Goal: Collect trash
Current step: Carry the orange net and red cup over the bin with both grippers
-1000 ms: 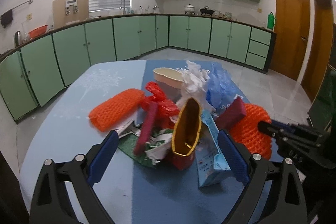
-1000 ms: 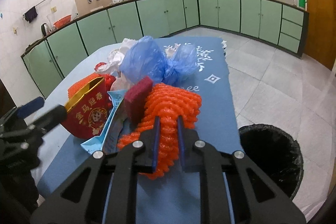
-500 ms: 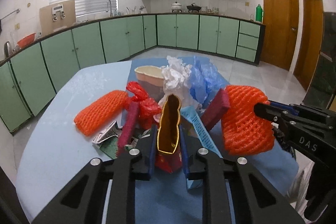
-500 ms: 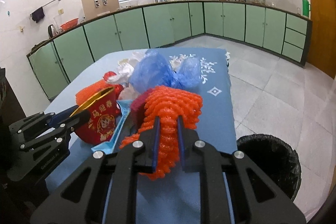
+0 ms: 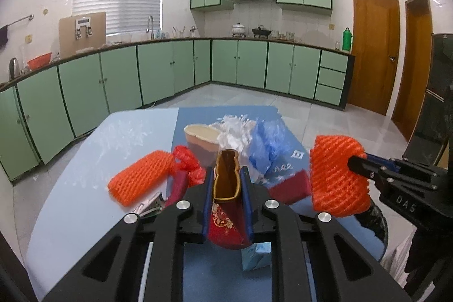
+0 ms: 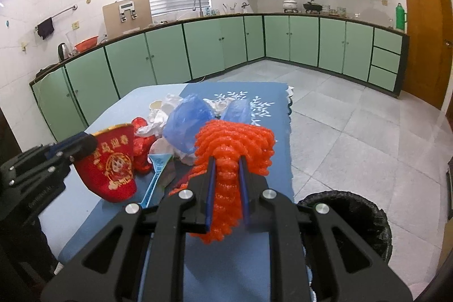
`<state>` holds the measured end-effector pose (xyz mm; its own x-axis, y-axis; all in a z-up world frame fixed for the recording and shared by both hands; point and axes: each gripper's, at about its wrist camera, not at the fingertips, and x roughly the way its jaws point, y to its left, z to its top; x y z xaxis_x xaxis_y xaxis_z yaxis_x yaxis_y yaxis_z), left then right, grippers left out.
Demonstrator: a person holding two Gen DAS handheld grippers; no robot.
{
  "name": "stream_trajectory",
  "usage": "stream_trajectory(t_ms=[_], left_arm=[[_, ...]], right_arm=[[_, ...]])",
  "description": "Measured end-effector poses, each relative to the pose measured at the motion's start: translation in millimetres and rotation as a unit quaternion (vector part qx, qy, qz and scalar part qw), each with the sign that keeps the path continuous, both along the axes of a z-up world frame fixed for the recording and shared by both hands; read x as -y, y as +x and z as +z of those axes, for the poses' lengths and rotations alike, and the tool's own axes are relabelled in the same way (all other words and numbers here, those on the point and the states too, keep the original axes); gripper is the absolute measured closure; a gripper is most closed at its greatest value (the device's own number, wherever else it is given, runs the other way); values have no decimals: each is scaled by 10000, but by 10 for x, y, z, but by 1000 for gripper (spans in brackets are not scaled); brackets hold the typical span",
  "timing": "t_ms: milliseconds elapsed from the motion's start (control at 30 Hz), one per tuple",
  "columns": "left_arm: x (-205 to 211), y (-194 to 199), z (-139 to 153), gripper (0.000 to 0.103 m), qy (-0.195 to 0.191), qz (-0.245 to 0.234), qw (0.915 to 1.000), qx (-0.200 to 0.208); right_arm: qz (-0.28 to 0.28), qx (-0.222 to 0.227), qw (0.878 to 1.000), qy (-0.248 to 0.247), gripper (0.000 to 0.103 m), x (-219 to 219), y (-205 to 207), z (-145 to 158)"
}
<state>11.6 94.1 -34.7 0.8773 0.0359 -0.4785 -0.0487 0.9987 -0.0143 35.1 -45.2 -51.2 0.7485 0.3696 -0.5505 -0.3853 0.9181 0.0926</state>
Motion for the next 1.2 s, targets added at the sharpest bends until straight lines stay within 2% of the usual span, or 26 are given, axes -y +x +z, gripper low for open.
stream_trajectory(t_ms=[333,667,1000,1200], left_arm=[[136,-11,174,85,-79,-216,9995,193],[665,223,278,85,-105,-1047,9940,312],[1439,560,162,85,-201,-1930,9808,168],[1824,742,-4,85,-130,-2238,9745,42]], right_arm=[[-209,320,9993,11,89,216,-118,214],[-898,535,9944,116,89,770,-157,374],[-1779,382,9833,105,89,1500,-158,168],[-2083,203,9778,133,89,1790,-141,-64]])
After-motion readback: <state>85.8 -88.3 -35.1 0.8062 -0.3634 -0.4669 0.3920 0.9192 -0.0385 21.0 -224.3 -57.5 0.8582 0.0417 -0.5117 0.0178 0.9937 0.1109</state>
